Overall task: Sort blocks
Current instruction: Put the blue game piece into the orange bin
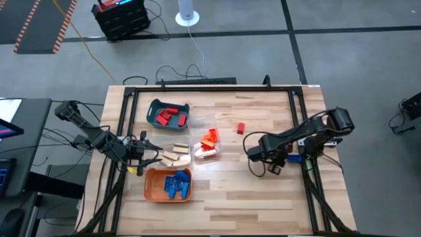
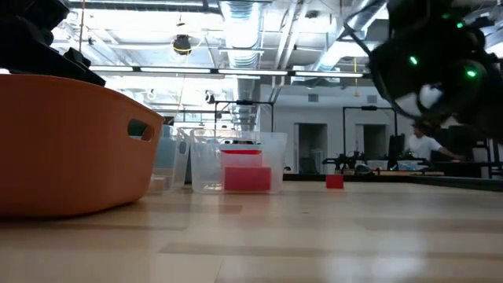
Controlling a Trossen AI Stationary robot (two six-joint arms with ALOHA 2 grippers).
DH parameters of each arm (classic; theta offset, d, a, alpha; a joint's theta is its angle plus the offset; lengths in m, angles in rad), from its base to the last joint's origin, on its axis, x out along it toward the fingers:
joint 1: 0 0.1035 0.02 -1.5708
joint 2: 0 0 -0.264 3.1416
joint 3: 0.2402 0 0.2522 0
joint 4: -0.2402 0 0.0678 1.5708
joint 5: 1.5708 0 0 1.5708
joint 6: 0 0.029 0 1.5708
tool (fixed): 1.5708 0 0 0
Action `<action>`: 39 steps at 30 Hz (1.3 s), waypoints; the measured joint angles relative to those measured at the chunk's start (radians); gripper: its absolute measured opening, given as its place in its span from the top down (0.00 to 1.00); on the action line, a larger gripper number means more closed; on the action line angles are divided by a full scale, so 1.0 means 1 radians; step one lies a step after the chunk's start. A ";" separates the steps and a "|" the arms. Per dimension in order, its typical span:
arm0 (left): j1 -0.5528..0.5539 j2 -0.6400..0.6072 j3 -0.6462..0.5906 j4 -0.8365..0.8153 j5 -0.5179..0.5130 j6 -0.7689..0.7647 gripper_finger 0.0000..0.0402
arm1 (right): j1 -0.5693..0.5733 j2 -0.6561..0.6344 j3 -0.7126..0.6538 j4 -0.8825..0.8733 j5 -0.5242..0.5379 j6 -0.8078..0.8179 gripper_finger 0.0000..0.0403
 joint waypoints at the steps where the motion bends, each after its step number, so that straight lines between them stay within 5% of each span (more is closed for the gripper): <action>1: 0.000 0.000 0.000 0.000 0.000 0.000 0.49 | 0.000 0.005 -0.017 -0.006 -0.019 -0.007 0.55; 26: 0.000 0.000 0.000 -0.006 -0.001 0.007 0.49 | -0.072 0.233 -0.150 0.108 -0.113 -0.359 0.62; 39: 0.000 0.000 0.000 -0.010 -0.003 0.016 0.49 | -0.089 0.248 -0.117 0.129 -0.113 -0.353 0.93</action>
